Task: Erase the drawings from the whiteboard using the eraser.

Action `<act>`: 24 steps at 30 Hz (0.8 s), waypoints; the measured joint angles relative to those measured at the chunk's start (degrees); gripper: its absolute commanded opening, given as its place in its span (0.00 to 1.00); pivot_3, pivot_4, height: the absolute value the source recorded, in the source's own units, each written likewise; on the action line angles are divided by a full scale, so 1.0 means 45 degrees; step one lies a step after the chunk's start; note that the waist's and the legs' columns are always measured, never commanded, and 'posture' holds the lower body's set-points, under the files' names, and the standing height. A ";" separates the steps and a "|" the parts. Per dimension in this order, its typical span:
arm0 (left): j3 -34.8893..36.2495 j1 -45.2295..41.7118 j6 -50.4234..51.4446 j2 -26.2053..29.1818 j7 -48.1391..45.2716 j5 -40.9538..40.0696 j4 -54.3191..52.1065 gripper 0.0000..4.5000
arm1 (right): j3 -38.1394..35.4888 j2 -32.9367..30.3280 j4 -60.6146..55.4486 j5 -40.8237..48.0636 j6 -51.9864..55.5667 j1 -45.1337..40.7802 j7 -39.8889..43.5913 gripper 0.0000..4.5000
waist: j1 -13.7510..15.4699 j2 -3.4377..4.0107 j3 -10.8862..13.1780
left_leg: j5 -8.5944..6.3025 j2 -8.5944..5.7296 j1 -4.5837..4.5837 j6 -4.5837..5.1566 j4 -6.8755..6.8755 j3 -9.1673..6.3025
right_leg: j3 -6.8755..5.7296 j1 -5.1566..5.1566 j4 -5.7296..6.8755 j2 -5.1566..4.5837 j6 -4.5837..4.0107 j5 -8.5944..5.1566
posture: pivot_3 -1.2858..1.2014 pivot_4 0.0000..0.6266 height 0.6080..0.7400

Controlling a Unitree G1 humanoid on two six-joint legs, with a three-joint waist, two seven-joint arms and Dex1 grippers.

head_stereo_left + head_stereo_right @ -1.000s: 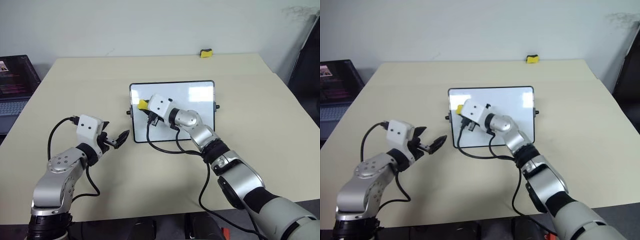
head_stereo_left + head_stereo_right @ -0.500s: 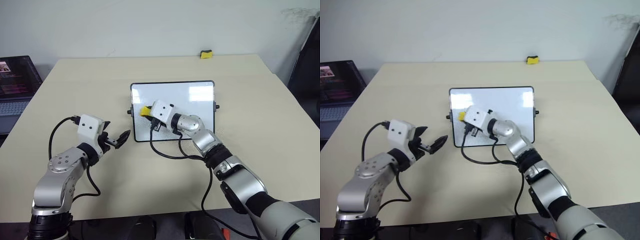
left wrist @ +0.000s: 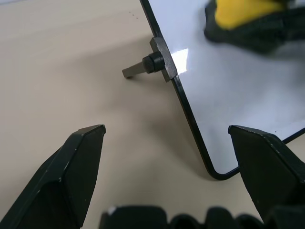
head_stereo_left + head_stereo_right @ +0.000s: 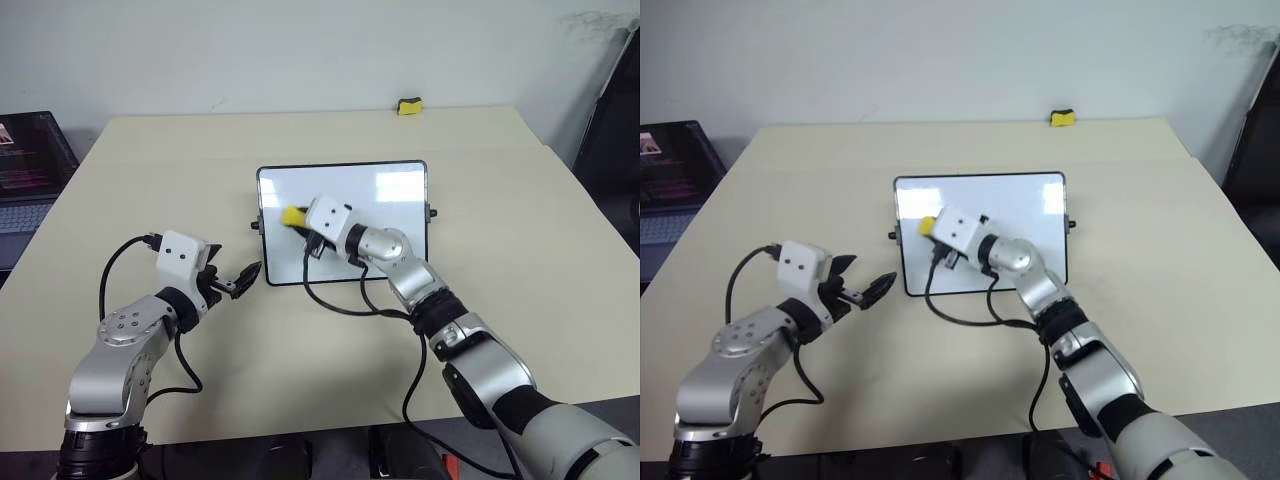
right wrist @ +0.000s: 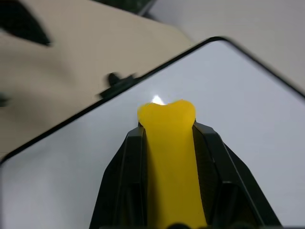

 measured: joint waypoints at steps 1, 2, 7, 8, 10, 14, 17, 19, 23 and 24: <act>0.0000 -0.0001 0.0005 -0.0001 0.0000 0.0000 -0.0003 1.00 | 0.0100 -0.0016 -0.0157 -0.0002 0.0141 0.0119 0.0193 0.22 | 0.0003 -0.0001 0.0000 | 0.0000 0.0000 0.0002 0.0000 0.0003 -0.0004 | -0.0001 0.0003 0.0002 0.0000 0.0000 0.0001 | 0.52 0.24 1.00; 0.0000 0.0000 0.0009 -0.0004 0.0000 0.0001 -0.0005 1.00 | 0.0112 -0.0023 -0.0281 -0.0002 0.0253 0.0205 0.0311 0.22 | 0.0008 0.0000 0.0000 | 0.0001 0.0000 0.0002 -0.0001 0.0004 -0.0007 | -0.0001 0.0005 0.0002 0.0000 0.0000 0.0001 | 0.52 0.24 1.00; -0.0010 -0.0045 0.0013 -0.0024 -0.0042 -0.0001 -0.0008 1.00 | 0.0036 -0.0101 -0.0592 0.0008 0.0441 0.0217 0.0125 0.22 | 0.0015 -0.0001 0.0000 | 0.0010 -0.0001 -0.0002 -0.0017 0.0005 -0.0011 | -0.0002 0.0005 0.0002 0.0000 -0.0001 0.0002 | 0.52 0.24 1.00; -0.0010 -0.0052 0.0012 -0.0025 -0.0045 0.0000 -0.0008 1.00 | 0.0024 -0.0110 -0.0607 0.0010 0.0449 0.0217 0.0102 0.22 | 0.0016 -0.0001 0.0000 | 0.0010 -0.0001 -0.0002 -0.0017 0.0005 -0.0012 | -0.0003 0.0005 0.0002 0.0000 -0.0001 0.0002 | 0.52 0.24 1.00; -0.0020 -0.0154 -0.0020 -0.0023 -0.0241 -0.0067 -0.0008 1.00 | -0.0281 -0.0261 -0.1114 0.0186 0.0746 0.0341 -0.0027 0.22 | 0.0046 0.0000 0.0001 | 0.0012 -0.0002 -0.0021 -0.0021 0.0006 -0.0018 | -0.0003 -0.0002 -0.0004 -0.0001 -0.0001 0.0002 | 0.52 0.24 1.00; -0.0016 -0.0180 -0.0044 0.0108 -0.1108 -0.0718 -0.0077 1.00 | -0.0987 -0.0885 -0.3641 0.0952 0.1833 0.1175 0.0106 0.22 | 0.0105 -0.0001 0.0001 | 0.0020 -0.0001 -0.0044 -0.0039 -0.0001 -0.0023 | 0.0001 -0.0016 -0.0025 -0.0005 0.0001 0.0000 | 0.52 0.24 1.00; -0.0030 -0.0238 -0.0040 0.0614 -0.2136 -0.1351 -0.0399 1.00 | -0.1304 -0.1509 -0.6565 0.1661 0.3398 0.2524 0.0558 0.22 | 0.0109 0.0000 0.0002 | 0.0017 0.0003 -0.0057 -0.0039 -0.0008 -0.0026 | 0.0007 -0.0022 -0.0037 -0.0006 0.0004 -0.0004 | 0.52 0.24 1.00; -0.0057 -0.0427 -0.0042 0.0970 -0.2716 -0.1642 -0.0555 1.00 | -0.1572 -0.2133 -0.8543 0.2198 0.4618 0.3470 0.0872 0.22 | 0.0141 0.0001 0.0002 | 0.0014 0.0001 -0.0056 -0.0034 -0.0008 -0.0026 | 0.0007 -0.0020 -0.0038 -0.0007 0.0005 -0.0005 | 0.52 0.24 1.00; -0.0534 -0.1202 -0.0088 0.1506 -0.3712 -0.1844 -0.0493 1.00 | -0.2338 -0.3469 -1.1936 0.3054 0.7020 0.5574 0.1098 0.22 | 0.0293 0.0004 0.0004 | -0.0001 -0.0003 -0.0044 -0.0005 -0.0002 -0.0022 | 0.0001 -0.0009 -0.0032 -0.0005 0.0008 -0.0007 | 0.52 0.24 1.00; -0.0769 -0.1439 -0.0237 0.1626 -0.3967 -0.1792 -0.0422 1.00 | -0.2606 -0.3639 -1.2624 0.3208 0.7554 0.6146 0.0963 0.22 | 0.0317 0.0004 0.0004 | -0.0001 -0.0003 -0.0043 -0.0005 -0.0001 -0.0023 | 0.0001 -0.0009 -0.0031 -0.0004 0.0008 -0.0008 | 0.52 0.24 1.00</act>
